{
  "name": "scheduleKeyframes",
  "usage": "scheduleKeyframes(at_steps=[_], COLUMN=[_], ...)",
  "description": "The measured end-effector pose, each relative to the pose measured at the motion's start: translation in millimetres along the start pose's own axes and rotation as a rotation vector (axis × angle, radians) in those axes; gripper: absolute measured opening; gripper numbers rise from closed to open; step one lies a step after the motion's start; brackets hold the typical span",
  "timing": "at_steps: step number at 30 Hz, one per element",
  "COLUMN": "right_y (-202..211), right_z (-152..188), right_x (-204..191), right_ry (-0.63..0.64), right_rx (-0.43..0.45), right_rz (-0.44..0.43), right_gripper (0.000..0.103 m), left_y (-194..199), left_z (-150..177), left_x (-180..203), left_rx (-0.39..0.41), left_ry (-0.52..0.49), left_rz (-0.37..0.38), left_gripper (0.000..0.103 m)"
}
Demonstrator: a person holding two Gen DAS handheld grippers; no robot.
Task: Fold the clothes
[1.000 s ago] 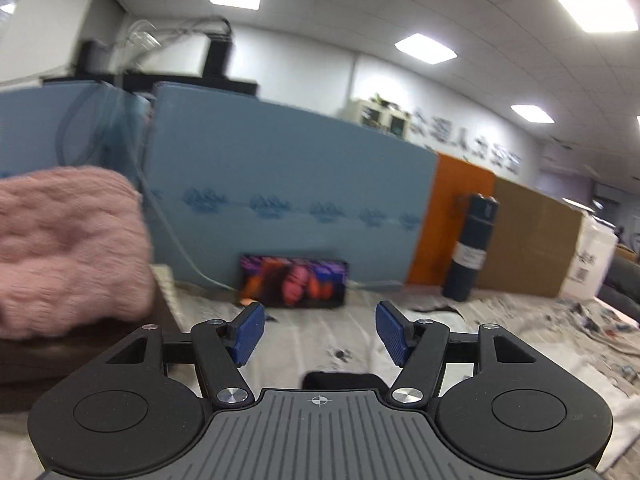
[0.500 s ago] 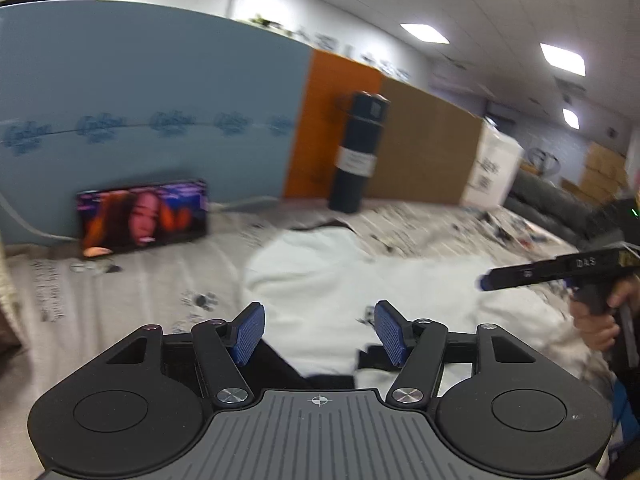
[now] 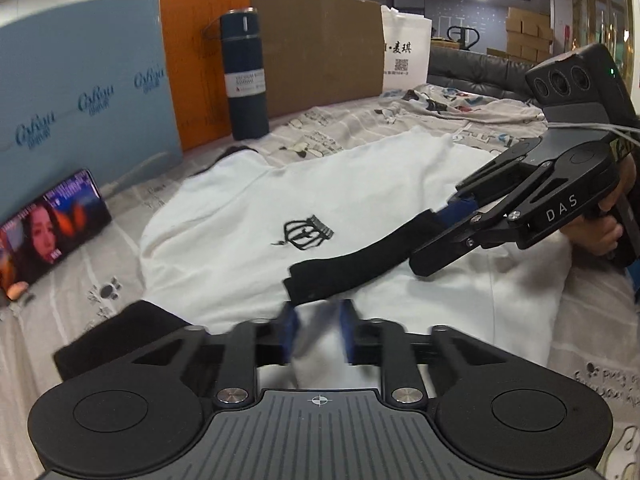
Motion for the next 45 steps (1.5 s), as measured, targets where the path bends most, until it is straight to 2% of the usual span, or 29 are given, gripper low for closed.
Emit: scheduleKeyframes(at_steps=[3, 9, 14, 20, 25, 29, 32, 35, 37, 38, 39, 40, 41, 42, 43, 44, 45], right_y=[9.7, 61.1, 103.9, 144.3, 164.5, 171.4, 171.1, 165.0, 164.0, 165.2, 166.6, 170.5, 174.3, 178.3, 182.4, 185.2, 187.9], right_z=[1.8, 5.4, 21.0, 60.5, 93.3, 117.7, 134.7, 148.8, 154.1, 155.5, 156.6, 154.3, 151.9, 147.8, 143.0, 137.5, 132.1], right_x=[-3.0, -16.5, -41.0, -75.1, -96.9, -110.3, -114.2, -117.4, -118.3, -118.2, -117.5, -112.1, -106.4, -98.4, -89.6, -79.6, -69.5], right_ry=[-0.007, -0.056, -0.026, 0.052, 0.064, 0.081, 0.071, 0.072, 0.084, 0.092, 0.097, 0.084, 0.068, 0.038, 0.000, -0.051, -0.103], right_rx=[0.052, 0.263, 0.382, 0.439, 0.443, 0.403, 0.341, 0.252, 0.228, 0.232, 0.240, 0.276, 0.312, 0.348, 0.382, 0.413, 0.440], right_rz=[-0.014, -0.071, -0.089, -0.108, -0.114, -0.151, -0.196, -0.258, -0.281, -0.284, -0.283, -0.244, -0.204, -0.142, -0.074, 0.013, 0.102], right_gripper=[0.013, 0.012, 0.011, 0.010, 0.008, 0.006, 0.006, 0.006, 0.007, 0.010, 0.024, 0.046, 0.053, 0.057, 0.057, 0.059, 0.065], left_y=[19.4, 71.1, 109.3, 145.0, 159.9, 160.5, 154.3, 143.6, 140.0, 142.2, 145.2, 148.9, 151.4, 152.8, 152.2, 149.5, 146.8], left_z=[-2.5, -6.8, 5.6, 35.6, 62.7, 81.5, 95.4, 108.8, 113.0, 112.8, 110.6, 105.9, 100.9, 95.3, 89.0, 81.8, 74.7], left_x=[4.6, 22.9, 44.3, 71.9, 92.1, 105.0, 110.0, 113.6, 115.0, 115.2, 113.7, 110.1, 106.6, 103.3, 99.1, 94.2, 89.2], left_rx=[0.084, 0.313, 0.454, 0.533, 0.534, 0.475, 0.372, 0.209, 0.145, 0.154, 0.183, 0.234, 0.286, 0.340, 0.385, 0.420, 0.455], left_ry=[0.005, 0.063, 0.086, 0.077, 0.088, 0.097, 0.104, 0.093, 0.064, 0.049, 0.040, 0.038, 0.040, 0.047, 0.061, 0.083, 0.105], left_rz=[-0.001, 0.037, 0.124, 0.262, 0.375, 0.452, 0.479, 0.503, 0.523, 0.530, 0.534, 0.535, 0.526, 0.507, 0.485, 0.462, 0.438], left_gripper=[0.007, 0.007, 0.007, 0.007, 0.007, 0.007, 0.007, 0.008, 0.014, 0.017, 0.022, 0.031, 0.040, 0.064, 0.082, 0.085, 0.086])
Point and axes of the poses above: each gripper's, at about its wrist camera, not at the fingertips, and y roughly against the way its jaws point, x to its right, z to its underside, the point moved 1 cm from there along -y, roughly the way its jaws point, and after that the axes turned 5 degrees about y, right-handed, at the moved point
